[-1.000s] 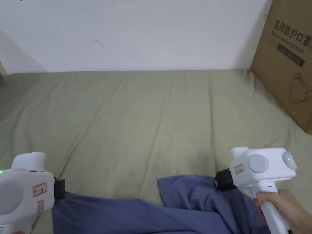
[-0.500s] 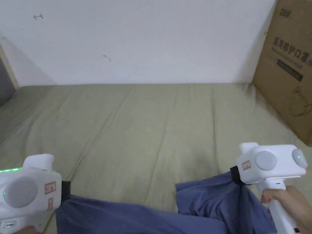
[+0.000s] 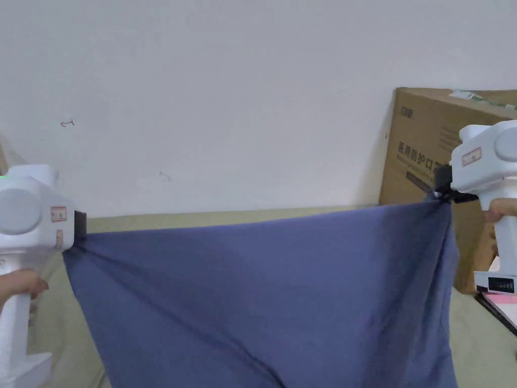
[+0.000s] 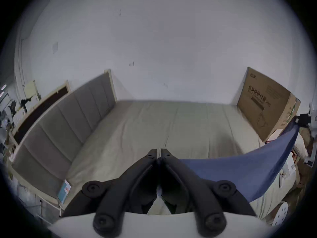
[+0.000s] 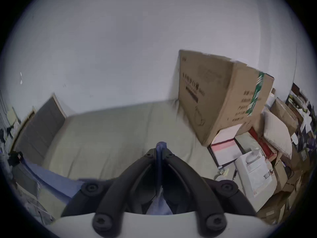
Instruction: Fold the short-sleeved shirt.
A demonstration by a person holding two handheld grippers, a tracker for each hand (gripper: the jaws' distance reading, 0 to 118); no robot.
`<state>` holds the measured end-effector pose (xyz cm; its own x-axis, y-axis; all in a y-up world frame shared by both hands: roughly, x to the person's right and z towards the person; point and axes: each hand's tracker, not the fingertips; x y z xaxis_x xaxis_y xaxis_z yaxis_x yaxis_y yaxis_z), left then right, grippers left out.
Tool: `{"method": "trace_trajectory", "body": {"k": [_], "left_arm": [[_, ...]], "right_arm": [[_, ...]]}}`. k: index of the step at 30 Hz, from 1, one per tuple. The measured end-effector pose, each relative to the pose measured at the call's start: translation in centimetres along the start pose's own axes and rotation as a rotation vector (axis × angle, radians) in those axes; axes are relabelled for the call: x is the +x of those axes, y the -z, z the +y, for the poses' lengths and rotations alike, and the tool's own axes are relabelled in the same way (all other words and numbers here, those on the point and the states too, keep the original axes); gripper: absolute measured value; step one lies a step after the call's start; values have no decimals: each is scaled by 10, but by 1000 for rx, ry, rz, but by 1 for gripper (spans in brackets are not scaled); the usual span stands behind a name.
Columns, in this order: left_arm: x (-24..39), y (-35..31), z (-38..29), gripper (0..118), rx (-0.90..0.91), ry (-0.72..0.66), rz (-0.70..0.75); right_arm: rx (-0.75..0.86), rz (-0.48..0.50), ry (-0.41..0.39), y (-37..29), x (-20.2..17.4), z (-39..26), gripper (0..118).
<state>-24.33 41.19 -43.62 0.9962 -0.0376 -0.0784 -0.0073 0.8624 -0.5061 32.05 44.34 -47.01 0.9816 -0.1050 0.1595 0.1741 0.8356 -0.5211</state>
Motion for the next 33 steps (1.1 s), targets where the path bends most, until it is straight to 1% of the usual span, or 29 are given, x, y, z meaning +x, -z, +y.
{"method": "trace_trajectory", "body": {"k": [1, 4, 9, 11, 14, 16, 18, 22, 24, 25, 26, 27, 29, 30, 33], "left_arm": [[1, -6, 10, 2, 23, 1, -5], [6, -18, 36, 2, 73, 4, 2], [7, -17, 85, 2, 131, 20, 31], [5, -4, 111, 2, 139, 19, 34], [5, 18, 149, 2, 163, 20, 79], [5, 30, 175, 2, 205, 26, 96], [4, 40, 202, 2, 230, 21, 117], [-3, 52, 259, 2, 305, -38, 124], [-6, 56, 282, 2, 353, -12, 148], [-6, 56, 292, 2, 381, -3, 170], [-6, 57, 302, 2, 374, 37, 185], [-7, 56, 309, 2, 391, 29, 195], [-8, 57, 322, 2, 409, 28, 185], [-8, 56, 324, 2, 441, -7, 193], [-5, 64, 320, 2, 472, -3, 209]], "right_arm": [[18, 6, 20, -11, 2, 8, 5], [80, -18, 24, -30, -1, 28, 5], [129, -22, 60, -31, -15, 65, 5], [155, -24, 78, -25, -23, 85, 5], [182, -8, 117, -10, -36, 121, 5], [205, -23, 105, -1, -50, 146, 5], [241, -17, 108, 3, -62, 170, 5], [325, 0, 134, 7, -81, 226, 5], [356, -5, 113, 4, -91, 248, 5], [380, -8, 123, 2, -95, 258, 5], [384, 0, 107, -2, -97, 268, 5], [396, 3, 81, -5, -101, 276, 5], [439, -36, 61, -8, -110, 283, 5], [442, -37, 55, -7, -112, 284, 5], [423, -40, 47, 2, -121, 293, 5]]}}
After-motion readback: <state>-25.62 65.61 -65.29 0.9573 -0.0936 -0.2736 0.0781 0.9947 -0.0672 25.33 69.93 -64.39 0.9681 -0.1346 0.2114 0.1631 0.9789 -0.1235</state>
